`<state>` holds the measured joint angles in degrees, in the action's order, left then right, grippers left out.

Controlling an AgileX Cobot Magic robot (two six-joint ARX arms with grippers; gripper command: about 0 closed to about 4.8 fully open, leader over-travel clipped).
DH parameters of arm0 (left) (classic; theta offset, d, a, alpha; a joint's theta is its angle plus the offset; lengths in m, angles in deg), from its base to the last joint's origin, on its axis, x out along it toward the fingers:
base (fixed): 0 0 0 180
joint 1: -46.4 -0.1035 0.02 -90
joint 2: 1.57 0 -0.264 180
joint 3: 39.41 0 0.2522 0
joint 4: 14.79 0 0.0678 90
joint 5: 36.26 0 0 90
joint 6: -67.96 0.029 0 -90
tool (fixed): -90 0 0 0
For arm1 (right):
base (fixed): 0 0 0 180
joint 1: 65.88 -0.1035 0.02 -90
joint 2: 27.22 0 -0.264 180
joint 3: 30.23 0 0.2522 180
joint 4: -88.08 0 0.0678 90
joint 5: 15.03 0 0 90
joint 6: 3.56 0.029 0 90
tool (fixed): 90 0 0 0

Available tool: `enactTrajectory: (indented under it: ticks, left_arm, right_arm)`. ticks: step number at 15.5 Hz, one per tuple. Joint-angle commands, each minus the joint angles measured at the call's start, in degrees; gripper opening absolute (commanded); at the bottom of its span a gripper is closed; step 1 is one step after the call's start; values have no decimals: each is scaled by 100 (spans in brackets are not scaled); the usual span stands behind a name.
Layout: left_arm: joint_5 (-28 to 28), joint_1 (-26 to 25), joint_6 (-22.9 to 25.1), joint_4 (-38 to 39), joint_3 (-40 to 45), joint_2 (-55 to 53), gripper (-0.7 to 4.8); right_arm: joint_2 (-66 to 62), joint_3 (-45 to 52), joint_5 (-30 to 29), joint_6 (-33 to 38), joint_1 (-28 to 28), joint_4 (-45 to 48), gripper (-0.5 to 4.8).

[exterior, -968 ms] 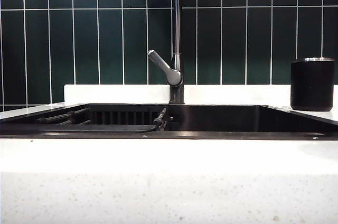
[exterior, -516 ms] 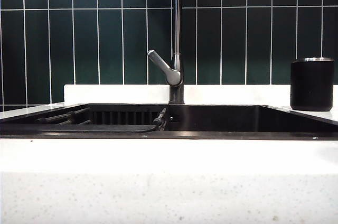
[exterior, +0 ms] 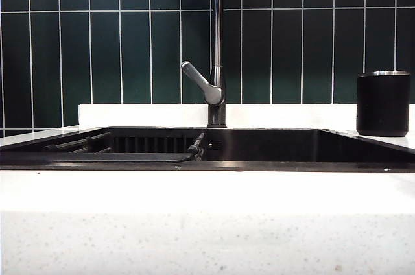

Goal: Pick up the mug next to the sink, go to the faucet to get some water, pour the water into the sink, and finally put the mug back to its place.

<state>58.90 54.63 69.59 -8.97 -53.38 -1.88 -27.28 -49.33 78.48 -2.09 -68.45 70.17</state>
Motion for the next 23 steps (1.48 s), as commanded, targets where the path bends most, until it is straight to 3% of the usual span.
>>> enactTrajectory:
  ticks: [1,20,23]
  left_arm:
    - [-4,0,-13,-63,-22,-7,-6]
    - [-2,0,-13,-63,-22,-7,-6]
    - [-2,0,-13,-63,-22,-7,-6]
  right_arm:
    - [17,162,-111,-173,81,942,-5]
    - [17,529,-304,-149,170,1270,-5]
    - [17,529,-365,-149,533,1268,-5]
